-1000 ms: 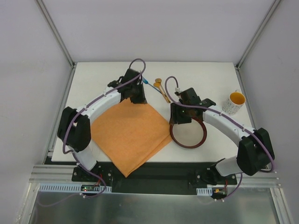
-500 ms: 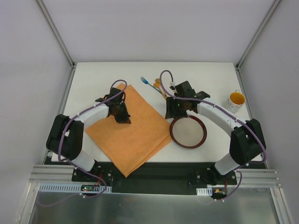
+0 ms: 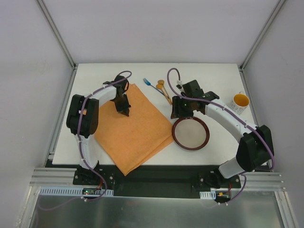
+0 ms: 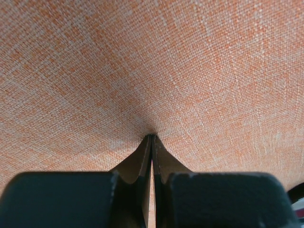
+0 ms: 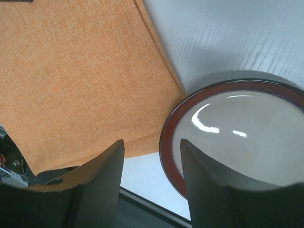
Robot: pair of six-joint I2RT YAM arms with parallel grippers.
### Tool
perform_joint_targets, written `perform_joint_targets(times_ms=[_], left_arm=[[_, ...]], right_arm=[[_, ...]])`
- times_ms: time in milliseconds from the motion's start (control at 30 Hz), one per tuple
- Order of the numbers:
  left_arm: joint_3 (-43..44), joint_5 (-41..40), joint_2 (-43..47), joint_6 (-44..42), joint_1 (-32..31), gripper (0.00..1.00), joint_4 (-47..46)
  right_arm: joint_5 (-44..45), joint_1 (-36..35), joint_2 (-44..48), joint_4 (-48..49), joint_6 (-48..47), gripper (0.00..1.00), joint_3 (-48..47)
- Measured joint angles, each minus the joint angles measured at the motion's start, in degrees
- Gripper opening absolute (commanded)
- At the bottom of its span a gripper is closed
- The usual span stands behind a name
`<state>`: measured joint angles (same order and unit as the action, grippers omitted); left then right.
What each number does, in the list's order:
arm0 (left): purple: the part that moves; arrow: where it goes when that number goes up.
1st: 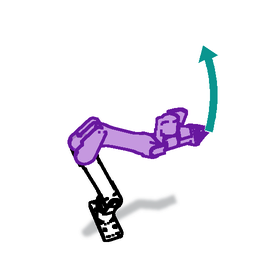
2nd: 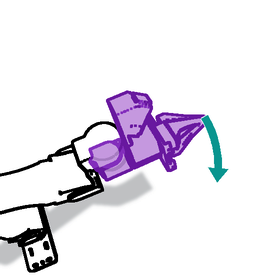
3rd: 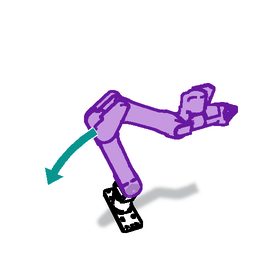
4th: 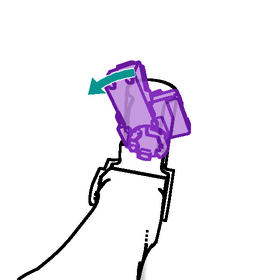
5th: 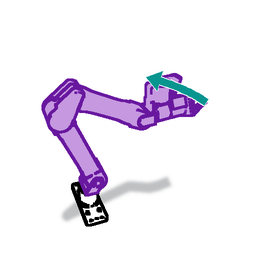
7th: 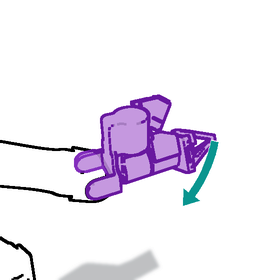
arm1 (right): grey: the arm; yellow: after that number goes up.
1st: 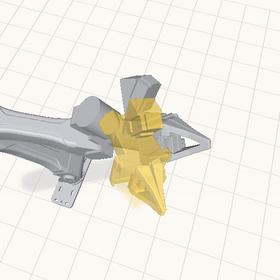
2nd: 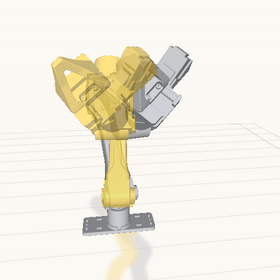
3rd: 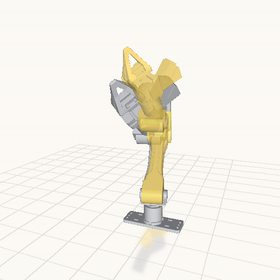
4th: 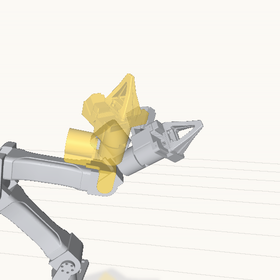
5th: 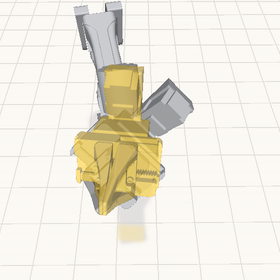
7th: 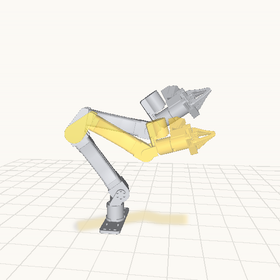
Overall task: Set the dinner table for one person
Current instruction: Move the napkin to the center of the board.
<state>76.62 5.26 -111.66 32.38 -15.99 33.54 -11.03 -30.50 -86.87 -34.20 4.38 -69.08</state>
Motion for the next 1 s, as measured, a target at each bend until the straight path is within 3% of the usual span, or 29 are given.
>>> perform_joint_targets(times_ms=[200,567,800,833,967,1000], left_arm=[[9.1,-1.3,-5.7,-2.6,3.4,0.0,5.9],[30.0,-10.0,-16.6,-10.6,16.3,0.0,11.3],[37.0,-11.8,-17.6,-13.9,15.9,0.0,13.9],[37.3,-11.8,-17.6,-14.0,15.7,0.09,13.9],[37.4,-11.2,-16.5,-14.0,14.1,0.29,14.9],[37.3,-10.9,-15.8,-13.9,13.6,0.3,15.3]], right_arm=[[0.0,1.2,1.5,-0.7,-0.3,0.53,0.0],[-0.3,1.5,3.0,-1.4,-0.4,0.53,0.3],[-0.5,1.5,3.0,-1.7,-0.4,0.53,1.5],[-0.6,1.5,3.0,-1.7,-0.4,0.53,1.7],[-0.4,1.5,3.0,-1.6,-0.6,0.56,2.6],[-0.2,1.6,3.0,-1.6,-0.6,0.58,3.0]])
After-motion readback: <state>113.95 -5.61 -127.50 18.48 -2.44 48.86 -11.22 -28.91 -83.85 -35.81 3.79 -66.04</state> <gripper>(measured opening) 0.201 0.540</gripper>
